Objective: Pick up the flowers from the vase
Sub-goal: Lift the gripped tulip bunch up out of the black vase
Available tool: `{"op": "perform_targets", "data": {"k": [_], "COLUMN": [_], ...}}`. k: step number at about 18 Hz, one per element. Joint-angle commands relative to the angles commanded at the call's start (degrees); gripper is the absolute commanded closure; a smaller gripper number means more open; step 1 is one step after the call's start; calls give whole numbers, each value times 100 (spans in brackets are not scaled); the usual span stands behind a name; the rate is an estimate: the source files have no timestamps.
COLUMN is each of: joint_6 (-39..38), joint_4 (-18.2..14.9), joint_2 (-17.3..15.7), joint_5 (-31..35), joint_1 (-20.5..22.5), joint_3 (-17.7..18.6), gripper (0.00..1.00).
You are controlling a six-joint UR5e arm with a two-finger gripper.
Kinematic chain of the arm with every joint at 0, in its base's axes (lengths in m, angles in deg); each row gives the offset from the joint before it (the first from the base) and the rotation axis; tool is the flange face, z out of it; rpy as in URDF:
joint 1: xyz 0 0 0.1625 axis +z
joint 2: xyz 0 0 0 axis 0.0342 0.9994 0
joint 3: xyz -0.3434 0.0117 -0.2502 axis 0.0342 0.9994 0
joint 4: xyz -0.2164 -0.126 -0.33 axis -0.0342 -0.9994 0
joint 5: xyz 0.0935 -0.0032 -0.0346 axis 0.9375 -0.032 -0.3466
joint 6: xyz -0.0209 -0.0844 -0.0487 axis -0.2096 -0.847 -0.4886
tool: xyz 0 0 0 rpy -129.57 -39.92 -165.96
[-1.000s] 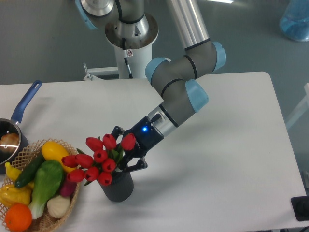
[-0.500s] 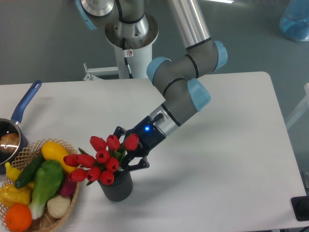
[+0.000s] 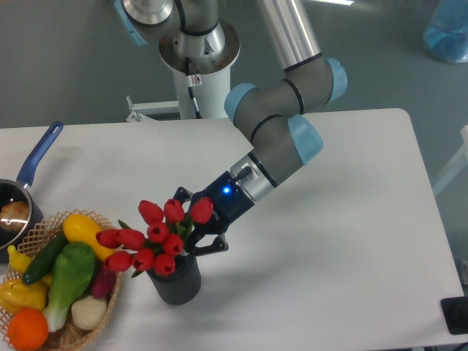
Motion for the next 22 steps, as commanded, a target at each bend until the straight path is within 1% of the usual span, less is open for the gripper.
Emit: {"op": "perform_targets", "data": {"k": [2, 5, 8, 9, 13, 19, 22], "joint_6": [-44, -315, -378, -387, -379, -546, -756], "joint_4": [0, 0, 0, 0, 0, 0, -9], "joint_2": [-62, -290, -405, -422, -431, -589, -607], "joint_5": [-17, -175, -228, -255, -720, -765, -782], "joint_1": [79, 114, 132, 132, 158, 202, 202], "joint_3": [9, 9, 9, 9, -52, -131, -307], "gripper": [64, 64, 64, 64, 64, 64, 64]}}
